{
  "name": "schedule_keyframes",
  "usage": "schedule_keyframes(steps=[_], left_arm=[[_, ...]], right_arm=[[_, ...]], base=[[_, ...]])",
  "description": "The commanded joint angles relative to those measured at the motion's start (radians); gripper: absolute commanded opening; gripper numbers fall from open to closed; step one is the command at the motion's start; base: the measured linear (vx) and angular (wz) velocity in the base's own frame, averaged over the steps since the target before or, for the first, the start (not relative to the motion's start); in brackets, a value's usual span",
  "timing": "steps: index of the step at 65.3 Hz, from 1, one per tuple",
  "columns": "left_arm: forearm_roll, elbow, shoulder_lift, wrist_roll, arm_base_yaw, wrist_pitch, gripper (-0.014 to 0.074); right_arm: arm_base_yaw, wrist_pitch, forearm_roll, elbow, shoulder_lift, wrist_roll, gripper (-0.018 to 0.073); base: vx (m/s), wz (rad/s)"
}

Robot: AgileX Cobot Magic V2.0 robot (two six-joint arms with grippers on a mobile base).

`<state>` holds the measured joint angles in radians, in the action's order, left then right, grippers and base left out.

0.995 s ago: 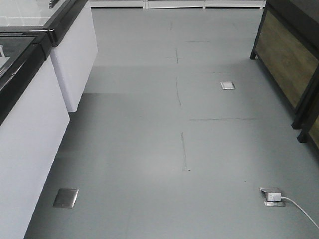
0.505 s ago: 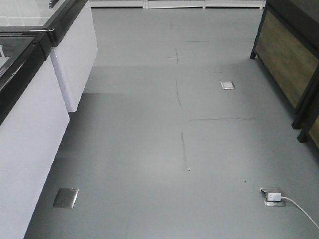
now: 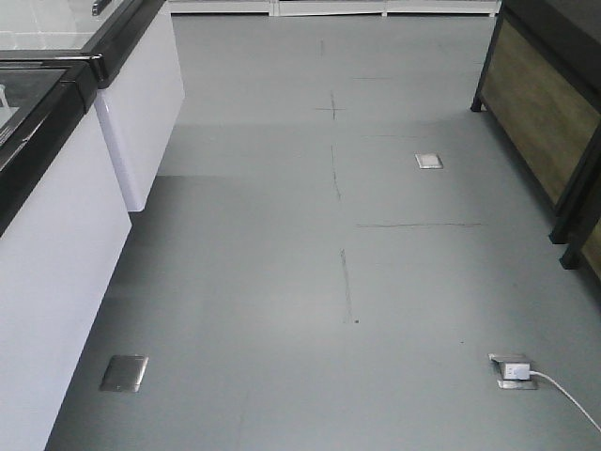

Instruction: Left arm holds basket, right arm returns cookies

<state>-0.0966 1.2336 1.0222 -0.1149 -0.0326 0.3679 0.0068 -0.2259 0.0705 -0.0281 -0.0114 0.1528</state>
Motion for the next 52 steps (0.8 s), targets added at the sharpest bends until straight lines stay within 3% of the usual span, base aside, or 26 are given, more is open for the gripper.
schedule_keyframes(steps=[1, 11, 35, 52], left_arm=[[-0.008, 0.026, -0.010, 0.007, -0.005, -0.089, 0.0486], [-0.020, 0.026, -0.010, 0.024, 0.053, -0.089, 0.0486], [-0.050, 0.026, -0.012, 0.245, 0.371, -0.063, 0.0486], [-0.205, 0.026, -0.014, 0.429, 0.618, -0.005, 0.0486]], right_arm=[[-0.007, 0.070, 0.008, -0.018, -0.012, -0.002, -0.0006], [-0.007, 0.070, 0.008, -0.018, -0.012, -0.002, -0.0006], [-0.007, 0.070, 0.008, -0.018, -0.012, -0.002, -0.0006], [-0.007, 0.070, 0.008, -0.018, -0.012, -0.002, -0.0006]], base=[[0.00, 0.00], [0.00, 0.00], [0.00, 0.00], [0.00, 0.00]])
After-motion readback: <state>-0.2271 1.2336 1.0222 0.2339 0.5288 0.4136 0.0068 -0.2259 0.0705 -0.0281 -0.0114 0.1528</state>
